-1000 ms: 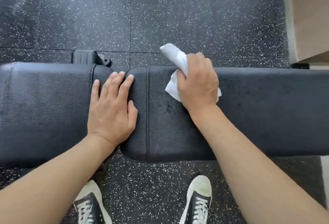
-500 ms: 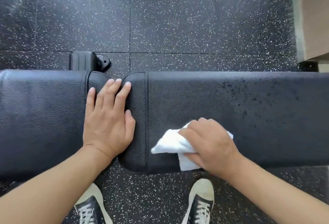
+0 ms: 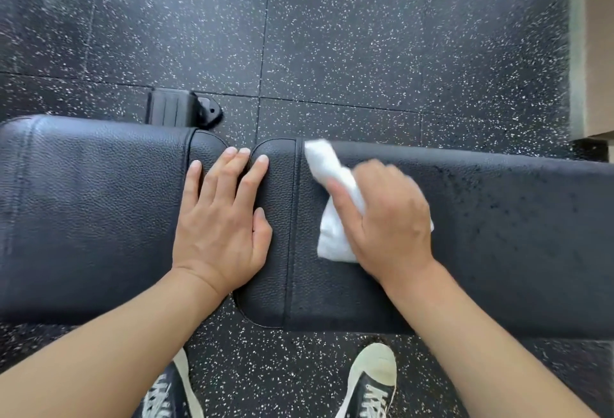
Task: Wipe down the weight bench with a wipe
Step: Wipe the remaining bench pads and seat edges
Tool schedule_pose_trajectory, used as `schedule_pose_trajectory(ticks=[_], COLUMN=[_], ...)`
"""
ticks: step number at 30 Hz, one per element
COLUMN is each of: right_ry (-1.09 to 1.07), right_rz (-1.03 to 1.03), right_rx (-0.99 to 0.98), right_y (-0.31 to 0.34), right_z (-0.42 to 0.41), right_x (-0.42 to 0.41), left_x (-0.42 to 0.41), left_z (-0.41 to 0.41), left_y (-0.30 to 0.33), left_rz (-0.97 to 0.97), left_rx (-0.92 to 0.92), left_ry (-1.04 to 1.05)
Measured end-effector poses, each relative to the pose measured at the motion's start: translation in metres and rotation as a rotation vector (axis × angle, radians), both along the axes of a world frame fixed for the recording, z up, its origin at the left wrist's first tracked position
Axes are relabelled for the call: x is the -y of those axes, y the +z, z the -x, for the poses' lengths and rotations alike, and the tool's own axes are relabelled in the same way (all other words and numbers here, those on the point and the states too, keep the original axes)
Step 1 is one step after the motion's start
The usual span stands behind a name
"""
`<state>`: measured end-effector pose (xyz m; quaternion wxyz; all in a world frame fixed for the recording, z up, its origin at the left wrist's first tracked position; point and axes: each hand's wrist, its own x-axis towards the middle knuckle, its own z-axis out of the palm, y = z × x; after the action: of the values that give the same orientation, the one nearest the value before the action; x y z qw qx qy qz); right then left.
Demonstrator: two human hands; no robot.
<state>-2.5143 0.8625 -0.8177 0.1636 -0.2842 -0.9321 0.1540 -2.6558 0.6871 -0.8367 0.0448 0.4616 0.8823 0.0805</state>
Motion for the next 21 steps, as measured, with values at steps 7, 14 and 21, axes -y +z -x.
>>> schedule_pose_trajectory(ticks=[7,14,21], right_ry=[0.053,-0.072,0.105], right_rz=[0.078,-0.064,-0.060], right_rx=[0.063,0.015,-0.083], right_y=[0.000,-0.007,-0.013], right_z=[-0.050,0.061,0.001], right_x=[0.036,-0.028,0.027], left_x=[0.000,0.000,0.000], left_z=[0.000,-0.002,-0.002], left_y=[-0.001,-0.002,-0.002], left_rz=[-0.007,-0.015,-0.022], left_rx=[-0.003,-0.008,-0.015], left_ry=[0.007,0.012,0.014])
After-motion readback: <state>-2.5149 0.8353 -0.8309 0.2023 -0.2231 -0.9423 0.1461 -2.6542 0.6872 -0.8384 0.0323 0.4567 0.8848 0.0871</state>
